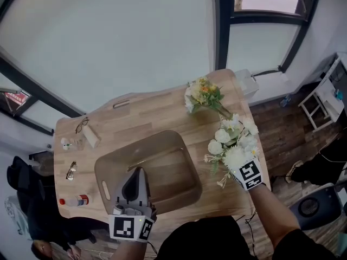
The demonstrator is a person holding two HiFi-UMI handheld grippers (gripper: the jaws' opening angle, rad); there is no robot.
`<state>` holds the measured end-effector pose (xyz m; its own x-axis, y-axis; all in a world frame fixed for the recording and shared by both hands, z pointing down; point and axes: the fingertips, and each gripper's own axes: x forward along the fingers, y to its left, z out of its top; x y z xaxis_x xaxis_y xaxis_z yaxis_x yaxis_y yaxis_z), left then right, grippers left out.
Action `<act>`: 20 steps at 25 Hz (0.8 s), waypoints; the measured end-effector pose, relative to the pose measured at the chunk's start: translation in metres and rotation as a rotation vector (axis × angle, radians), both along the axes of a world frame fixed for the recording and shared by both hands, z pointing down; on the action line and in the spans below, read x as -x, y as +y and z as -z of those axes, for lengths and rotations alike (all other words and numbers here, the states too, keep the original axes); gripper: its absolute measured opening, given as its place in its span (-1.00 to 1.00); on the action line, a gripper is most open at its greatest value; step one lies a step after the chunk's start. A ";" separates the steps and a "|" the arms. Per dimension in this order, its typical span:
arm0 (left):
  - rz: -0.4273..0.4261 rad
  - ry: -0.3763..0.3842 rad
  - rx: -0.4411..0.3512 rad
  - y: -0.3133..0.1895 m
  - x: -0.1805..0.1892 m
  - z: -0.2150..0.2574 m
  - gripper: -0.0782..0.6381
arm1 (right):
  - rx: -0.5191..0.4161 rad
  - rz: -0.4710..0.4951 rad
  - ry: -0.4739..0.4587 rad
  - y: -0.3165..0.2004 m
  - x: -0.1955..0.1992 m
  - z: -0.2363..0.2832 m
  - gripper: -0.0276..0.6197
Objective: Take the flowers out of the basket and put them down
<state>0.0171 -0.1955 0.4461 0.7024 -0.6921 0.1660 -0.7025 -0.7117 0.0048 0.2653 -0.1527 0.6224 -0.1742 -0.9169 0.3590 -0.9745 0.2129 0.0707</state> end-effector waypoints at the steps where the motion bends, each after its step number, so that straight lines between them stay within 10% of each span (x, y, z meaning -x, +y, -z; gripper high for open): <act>1: -0.003 0.001 -0.001 0.002 0.000 0.000 -0.78 | 0.004 -0.002 0.002 0.000 0.000 0.000 -0.12; 20: 0.006 0.063 -0.051 0.003 0.015 0.033 -0.78 | 0.077 -0.044 -0.067 0.021 0.000 0.005 0.12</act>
<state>0.0025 -0.1927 0.4130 0.7064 -0.7026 0.0857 -0.7060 -0.7081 0.0134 0.2654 -0.1317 0.6178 -0.1606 -0.8944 0.4174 -0.9850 0.1725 -0.0094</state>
